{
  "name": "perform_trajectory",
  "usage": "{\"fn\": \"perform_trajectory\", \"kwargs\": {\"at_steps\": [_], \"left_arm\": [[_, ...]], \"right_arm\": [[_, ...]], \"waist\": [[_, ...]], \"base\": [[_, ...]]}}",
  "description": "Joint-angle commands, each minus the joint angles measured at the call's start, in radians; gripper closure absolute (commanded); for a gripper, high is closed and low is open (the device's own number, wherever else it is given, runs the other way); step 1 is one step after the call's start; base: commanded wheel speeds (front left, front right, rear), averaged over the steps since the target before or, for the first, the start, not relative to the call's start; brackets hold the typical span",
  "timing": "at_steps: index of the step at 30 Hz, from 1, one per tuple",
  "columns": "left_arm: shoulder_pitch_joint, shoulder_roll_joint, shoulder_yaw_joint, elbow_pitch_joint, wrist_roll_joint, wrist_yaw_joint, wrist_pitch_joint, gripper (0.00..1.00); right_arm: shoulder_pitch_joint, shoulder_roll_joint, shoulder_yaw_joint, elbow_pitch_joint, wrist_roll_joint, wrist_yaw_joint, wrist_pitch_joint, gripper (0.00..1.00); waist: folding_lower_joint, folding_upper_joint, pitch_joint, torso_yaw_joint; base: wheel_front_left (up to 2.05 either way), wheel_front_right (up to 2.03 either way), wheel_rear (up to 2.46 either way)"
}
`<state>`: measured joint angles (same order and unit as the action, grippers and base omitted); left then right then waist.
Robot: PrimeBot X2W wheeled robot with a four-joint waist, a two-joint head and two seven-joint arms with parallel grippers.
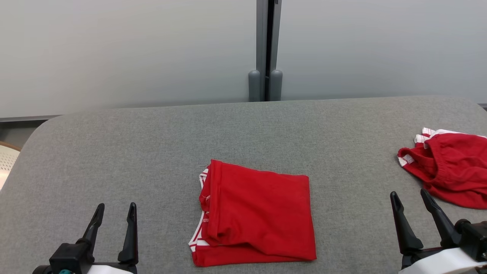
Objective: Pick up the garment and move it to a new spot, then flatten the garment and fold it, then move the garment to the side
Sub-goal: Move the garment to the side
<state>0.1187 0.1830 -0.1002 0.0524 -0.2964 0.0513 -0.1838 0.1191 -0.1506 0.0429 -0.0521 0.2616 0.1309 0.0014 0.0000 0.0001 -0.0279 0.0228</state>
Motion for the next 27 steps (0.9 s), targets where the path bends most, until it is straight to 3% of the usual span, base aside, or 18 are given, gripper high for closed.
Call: {"fn": "perform_trajectory", "kwargs": {"at_steps": [1, 12, 20, 27], "left_arm": [[-0.012, 0.007, -0.001, -0.006, -0.001, 0.006, 0.001, 0.0], [-0.137, -0.023, -0.036, -0.02, 0.004, -0.016, -0.039, 0.0], [-0.265, -0.055, -0.061, 0.021, 0.015, -0.044, -0.072, 0.0], [-0.325, -0.077, -0.051, 0.05, 0.023, -0.068, -0.082, 0.0]], "right_arm": [[0.002, -0.003, -0.002, -0.001, -0.002, 0.0, 0.005, 0.0], [-0.054, -0.013, 0.023, 0.076, 0.018, 0.0, 0.019, 0.0], [-0.146, 0.009, 0.092, 0.234, 0.055, 0.0, 0.022, 0.0], [-0.201, 0.041, 0.148, 0.386, 0.088, 0.0, 0.027, 0.0]], "waist": [[0.0, -0.0001, 0.005, 0.006], [0.0, -0.0001, 0.125, 0.109], [0.0, -0.0001, 0.235, 0.195], [0.0, -0.0001, 0.281, 0.217]], "base": [[0.0, 0.0, 0.0], [0.0, 0.0, 0.0], [0.0, 0.0, 0.0], [0.0, 0.0, 0.0]]}}
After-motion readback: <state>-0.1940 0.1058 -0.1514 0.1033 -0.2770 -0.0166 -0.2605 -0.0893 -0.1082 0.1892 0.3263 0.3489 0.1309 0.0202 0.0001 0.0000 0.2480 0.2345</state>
